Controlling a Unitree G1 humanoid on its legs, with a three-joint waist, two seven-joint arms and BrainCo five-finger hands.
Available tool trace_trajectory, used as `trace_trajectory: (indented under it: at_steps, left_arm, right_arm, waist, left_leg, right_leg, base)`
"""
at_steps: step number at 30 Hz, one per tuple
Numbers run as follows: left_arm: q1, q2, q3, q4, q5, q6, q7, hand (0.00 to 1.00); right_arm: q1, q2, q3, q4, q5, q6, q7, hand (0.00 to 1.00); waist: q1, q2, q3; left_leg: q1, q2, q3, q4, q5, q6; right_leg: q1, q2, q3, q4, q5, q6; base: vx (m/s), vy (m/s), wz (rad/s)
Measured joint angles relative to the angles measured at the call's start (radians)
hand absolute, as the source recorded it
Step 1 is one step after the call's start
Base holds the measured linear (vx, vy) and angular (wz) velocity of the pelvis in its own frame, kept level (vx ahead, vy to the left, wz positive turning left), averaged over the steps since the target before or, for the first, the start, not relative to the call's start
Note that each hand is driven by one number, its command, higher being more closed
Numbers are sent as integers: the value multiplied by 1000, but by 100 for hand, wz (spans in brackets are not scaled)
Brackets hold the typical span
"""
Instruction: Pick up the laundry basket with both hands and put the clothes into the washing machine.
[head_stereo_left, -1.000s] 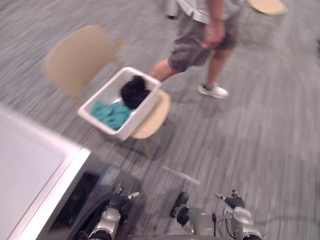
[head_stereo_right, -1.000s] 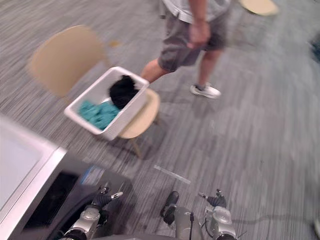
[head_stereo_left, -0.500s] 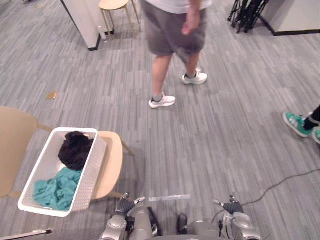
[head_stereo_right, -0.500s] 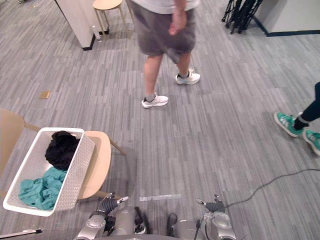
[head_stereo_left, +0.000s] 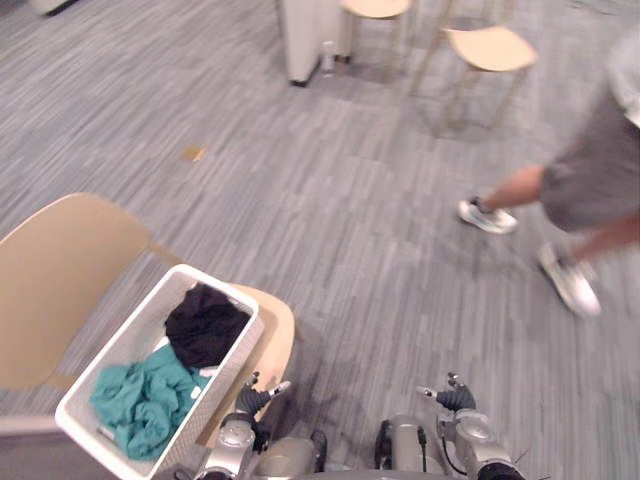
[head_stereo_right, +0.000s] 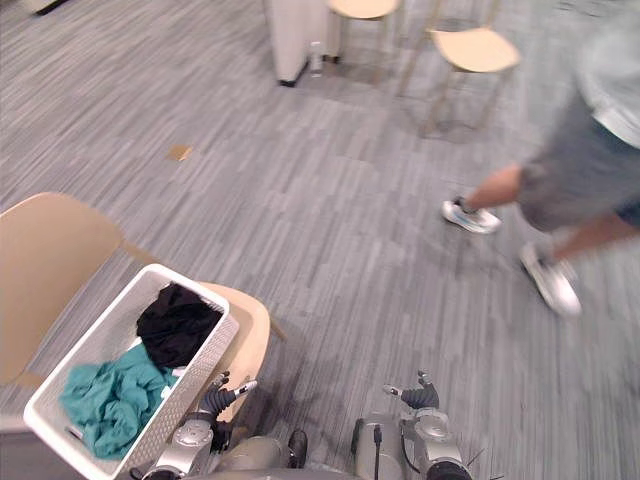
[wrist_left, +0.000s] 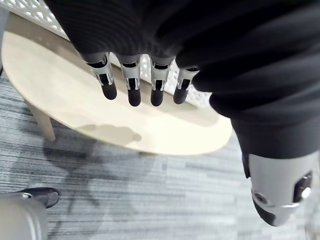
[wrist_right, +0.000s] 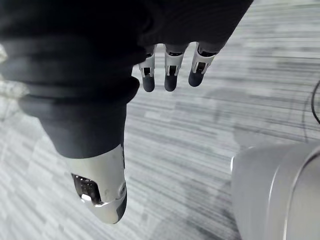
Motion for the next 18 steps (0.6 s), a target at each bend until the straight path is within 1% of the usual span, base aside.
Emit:
trace_trajectory:
  at_steps: [1, 2, 3, 4, 5, 6, 7, 8, 9, 10, 11, 12, 13, 14, 15, 16, 17, 18]
  left_arm:
    - [-10, -7, 0, 0, 0, 0, -1, 0]
    - [-21, -19, 3, 0, 0, -1, -1, 0]
    - [-24, -39, 21, 5, 0, 0, 0, 0]
    - [-8, -70, 36, -4, 1, 1, 3, 0]
    - [19, -101, 39, -11, 0, -1, 1, 0]
    - [24, -107, 39, -14, -1, -1, 1, 0]
    - [30, -107, 36, -21, -2, -1, -2, 0]
    - [30, -107, 38, -26, -4, -2, -1, 0]
    - [30, -106, 36, -28, -16, -3, 0, 0]
    - [30, -104, 32, -28, -23, -3, 1, 0]
    - [30, -97, 11, -27, -24, -3, 2, 0]
    - [30, -92, -2, -26, -24, -3, 1, 0]
    - [30, -80, -20, -18, -23, -1, 1, 0]
    - [34, -61, -31, -17, -22, -1, 1, 0]
    - [42, -45, -33, -15, -22, -1, 1, 0]
    - [52, -19, -35, 0, -21, -1, 1, 0]
    - [51, 0, -35, 17, -21, 0, 0, 0]
    - [49, 10, -35, 21, -20, 0, 0, 0]
  right_arm:
    - [15, 1, -6, -10, 3, 0, -1, 0]
    - [40, 7, -15, -14, 3, 2, -3, 0]
    - [53, 14, -19, -5, 5, 8, -2, 0]
    - [53, 11, -25, -10, 9, 12, -3, 0]
    - [44, 12, -21, -14, 10, 11, -3, 0]
    - [42, 15, -21, -22, 11, 11, -3, 0]
    - [43, 23, -23, -49, 13, 8, -3, 0]
    - [41, 22, -25, -60, 14, 3, -4, 0]
    - [36, 19, -35, -66, 19, 1, -4, 0]
    - [25, 15, -48, -65, 22, -3, -5, 0]
    - [12, 6, -51, -60, 24, -9, -6, 0]
    - [5, -1, -51, -53, 25, -10, -6, 0]
    - [-15, -13, -51, -36, 27, -10, -7, 0]
    - [-18, -18, -54, -26, 27, -9, -7, 0]
    - [-18, -9, -52, -19, 27, -7, -6, 0]
    - [-15, 9, -54, -4, 28, -6, -6, 0]
    - [-8, 20, -55, 2, 27, -5, -8, 0]
    - [-5, 21, -55, 3, 27, -5, -8, 0]
  waist:
    - [-1, -2, -2]
    - [7, -18, -3]
    - [20, -11, 1]
    - [35, 31, -16]
    - [43, 42, -28]
    - [44, 46, -30]
    - [42, 44, -29]
    - [51, 42, -28]
    - [57, 41, -28]
    - [57, 37, -29]
    - [58, 35, -31]
    - [58, 35, -31]
    - [55, 38, -33]
    - [59, 27, -35]
    - [60, 15, -36]
    - [60, -6, -43]
    - [57, -19, -51]
    - [57, -22, -53]
  left_leg:
    - [-12, -12, -41, 28, -14, -33]
    - [-14, -36, -84, 66, -45, -82]
    - [-11, -35, -106, 106, -89, -123]
    - [-49, -1, -112, 140, -96, -159]
    - [-62, 33, -101, 133, -78, -202]
    - [-61, 45, -90, 126, -70, -215]
    - [-64, 63, -58, 115, -53, -241]
    - [-70, 87, 10, 101, -39, -254]
    - [-79, 114, 102, 89, -27, -238]
    - [-97, 144, 234, 66, -10, -208]
    - [-115, 180, 398, 40, 19, -165]
    - [-123, 201, 489, 23, 42, -141]
    - [-133, 215, 626, 4, 59, -116]
    - [-142, 201, 655, -6, 74, -97]
    - [-145, 187, 653, -12, 80, -91]
    - [-146, 164, 627, -13, 82, -89]
    - [-146, 144, 598, -12, 82, -89]
    - [-144, 135, 587, -12, 82, -89]
  right_leg:
    - [2, 7, 58, -62, 22, 22]
    - [27, -17, 102, -184, 121, 25]
    - [41, -39, 62, -199, 167, 6]
    - [59, -29, 0, -200, 174, -1]
    - [84, -29, -88, -200, 173, -2]
    - [97, -31, -115, -201, 172, -5]
    - [134, -40, -171, -212, 164, -18]
    - [173, -47, -225, -226, 158, -28]
    - [204, -55, -271, -243, 157, -30]
    - [230, -69, -324, -264, 157, -30]
    - [245, -84, -371, -283, 157, -29]
    - [249, -93, -399, -290, 156, -28]
    - [255, -112, -446, -305, 152, -23]
    - [266, -129, -471, -322, 152, -23]
    - [279, -136, -492, -339, 152, -22]
    - [308, -148, -521, -367, 152, -22]
    - [336, -155, -544, -386, 153, -21]
    - [348, -161, -551, -393, 153, -21]
  base:
    - [264, -255, 209]
    - [283, -283, 198]
    - [331, -326, 189]
    - [309, -354, 180]
    - [230, -265, 146]
    - [189, -265, 162]
    - [128, -193, 156]
    - [162, -238, 184]
    - [112, -151, 181]
    - [56, -67, 171]
    - [29, -12, 146]
    - [21, 55, 141]
    - [22, 90, 115]
    - [21, 147, 109]
    - [33, 144, 84]
    - [54, 155, 82]
    - [56, 109, 75]
    - [38, 111, 62]
